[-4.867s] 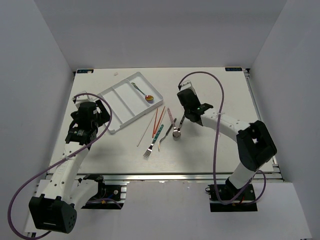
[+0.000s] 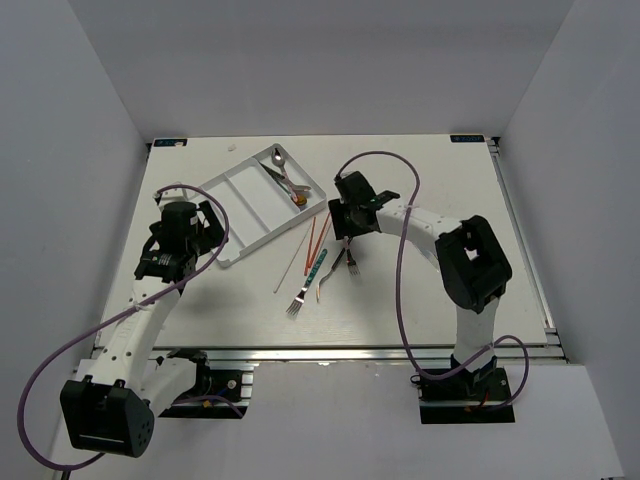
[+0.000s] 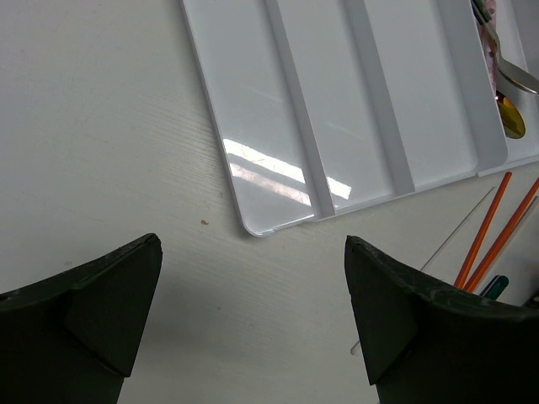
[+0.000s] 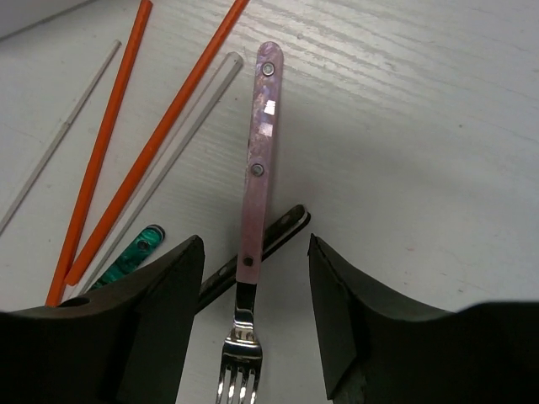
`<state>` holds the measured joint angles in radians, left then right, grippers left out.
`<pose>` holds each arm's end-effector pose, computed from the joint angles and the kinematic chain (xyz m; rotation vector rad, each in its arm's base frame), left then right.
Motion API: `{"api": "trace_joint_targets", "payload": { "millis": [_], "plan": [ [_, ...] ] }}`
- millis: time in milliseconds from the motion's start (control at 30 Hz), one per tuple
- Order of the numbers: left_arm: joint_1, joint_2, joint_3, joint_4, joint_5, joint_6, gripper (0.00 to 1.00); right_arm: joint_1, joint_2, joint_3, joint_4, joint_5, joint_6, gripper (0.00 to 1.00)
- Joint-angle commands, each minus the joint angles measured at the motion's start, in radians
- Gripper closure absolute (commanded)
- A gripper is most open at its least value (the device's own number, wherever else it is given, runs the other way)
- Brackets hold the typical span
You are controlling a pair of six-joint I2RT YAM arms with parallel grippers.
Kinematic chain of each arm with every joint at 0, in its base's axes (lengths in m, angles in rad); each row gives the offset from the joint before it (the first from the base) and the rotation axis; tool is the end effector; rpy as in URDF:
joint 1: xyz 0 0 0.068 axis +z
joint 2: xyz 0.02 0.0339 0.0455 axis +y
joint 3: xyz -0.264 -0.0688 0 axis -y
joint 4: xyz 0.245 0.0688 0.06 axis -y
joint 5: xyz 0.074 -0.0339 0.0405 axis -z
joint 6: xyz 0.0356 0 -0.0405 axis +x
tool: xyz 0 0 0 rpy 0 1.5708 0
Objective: Sort the eating utensils into containers
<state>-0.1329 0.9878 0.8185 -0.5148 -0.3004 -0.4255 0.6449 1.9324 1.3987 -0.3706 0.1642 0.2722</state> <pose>0.2095 -0.0174 0.2835 -0.4800 2.1666 0.0323 0.3410 0.2492 0.2017 -0.3881 2.4376 0.1960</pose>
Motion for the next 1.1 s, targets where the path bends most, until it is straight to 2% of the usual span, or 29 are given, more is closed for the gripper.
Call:
{"api": "trace_joint_targets", "payload": {
  "millis": [0,167,267,300,433,600,800,833,900,933,967,1067],
  "plan": [
    [0.004,0.0,0.016,0.01,0.009,0.013,0.02,0.007,0.04,0.051,0.018,-0.018,-0.014,0.42],
    [0.003,0.002,0.018,0.01,0.014,0.013,0.02,0.01,0.126,0.088,0.006,-0.008,-0.016,0.48],
    [0.004,0.002,0.016,0.012,0.017,0.013,0.02,0.012,0.145,0.086,0.018,0.001,-0.016,0.55],
    [0.003,0.002,0.016,0.012,0.018,0.013,0.02,0.015,0.143,0.086,0.022,0.011,-0.018,0.67],
    [0.003,0.002,0.018,0.012,0.02,0.014,0.02,0.021,0.12,0.082,0.036,0.052,-0.016,0.86],
    [0.003,0.002,0.019,0.012,0.024,0.014,0.02,0.022,0.073,0.077,0.041,0.1,-0.018,0.95],
    [0.003,0.002,0.018,0.013,0.023,0.014,0.02,0.035,-0.03,0.054,0.07,0.107,-0.002,0.99],
    [0.003,0.002,0.019,0.012,0.023,0.014,0.02,0.038,-0.048,0.043,0.09,0.031,0.004,0.99],
    [0.004,0.002,0.019,0.012,0.021,0.014,0.02,0.038,-0.084,-0.001,0.266,-0.125,0.009,0.99],
    [0.003,0.002,0.018,0.012,0.023,0.014,0.02,0.038,-0.098,-0.026,0.329,-0.279,0.012,0.99],
    [0.003,0.003,0.018,0.013,0.021,0.014,0.02,0.038,-0.096,-0.029,0.461,-0.348,0.012,1.0],
    [0.003,0.006,0.019,0.012,0.017,0.014,0.02,0.038,-0.015,0.08,0.571,-0.448,0.03,1.0]
  ]
}}
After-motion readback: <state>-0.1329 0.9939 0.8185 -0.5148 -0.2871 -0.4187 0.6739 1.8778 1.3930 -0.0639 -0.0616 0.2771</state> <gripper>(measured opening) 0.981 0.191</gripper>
